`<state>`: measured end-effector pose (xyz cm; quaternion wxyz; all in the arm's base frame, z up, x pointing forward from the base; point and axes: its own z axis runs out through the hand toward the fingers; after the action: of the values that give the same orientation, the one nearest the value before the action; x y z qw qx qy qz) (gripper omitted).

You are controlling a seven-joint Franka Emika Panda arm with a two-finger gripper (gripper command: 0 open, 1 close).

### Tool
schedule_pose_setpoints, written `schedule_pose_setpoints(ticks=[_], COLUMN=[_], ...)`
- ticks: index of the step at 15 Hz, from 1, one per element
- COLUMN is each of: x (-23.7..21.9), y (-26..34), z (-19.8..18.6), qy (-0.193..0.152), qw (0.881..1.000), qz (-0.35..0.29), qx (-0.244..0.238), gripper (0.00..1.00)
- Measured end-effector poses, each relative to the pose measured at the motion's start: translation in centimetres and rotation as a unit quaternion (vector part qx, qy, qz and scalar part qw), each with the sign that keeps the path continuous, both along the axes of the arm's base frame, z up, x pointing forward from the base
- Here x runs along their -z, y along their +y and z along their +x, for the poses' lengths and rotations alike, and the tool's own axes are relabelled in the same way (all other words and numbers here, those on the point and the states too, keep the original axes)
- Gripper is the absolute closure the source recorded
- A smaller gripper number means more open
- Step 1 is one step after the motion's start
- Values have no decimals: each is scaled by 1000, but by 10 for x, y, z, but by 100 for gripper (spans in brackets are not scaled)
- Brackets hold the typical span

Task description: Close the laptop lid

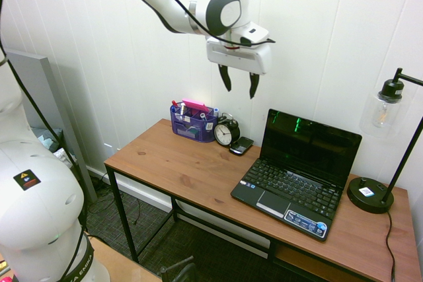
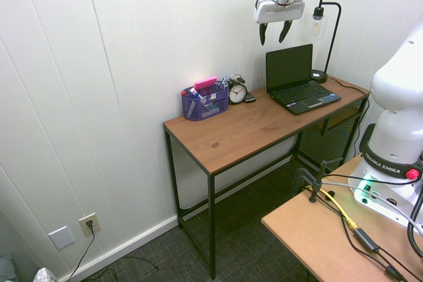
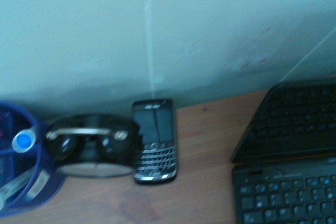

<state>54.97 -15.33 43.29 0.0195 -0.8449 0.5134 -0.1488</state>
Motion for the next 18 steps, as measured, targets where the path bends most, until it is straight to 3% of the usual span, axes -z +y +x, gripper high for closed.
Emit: schedule_pose_setpoints(ticks=[7,12,13,18], x=[9,48,54,74], y=[-105,-142,-145,-154], z=[49,62,65,74], qy=[-28,-19,-19,-14], qw=[997,995,995,994], qz=[-4,5,7,13], qx=[67,93,97,106], gripper=[0,0,100,100])
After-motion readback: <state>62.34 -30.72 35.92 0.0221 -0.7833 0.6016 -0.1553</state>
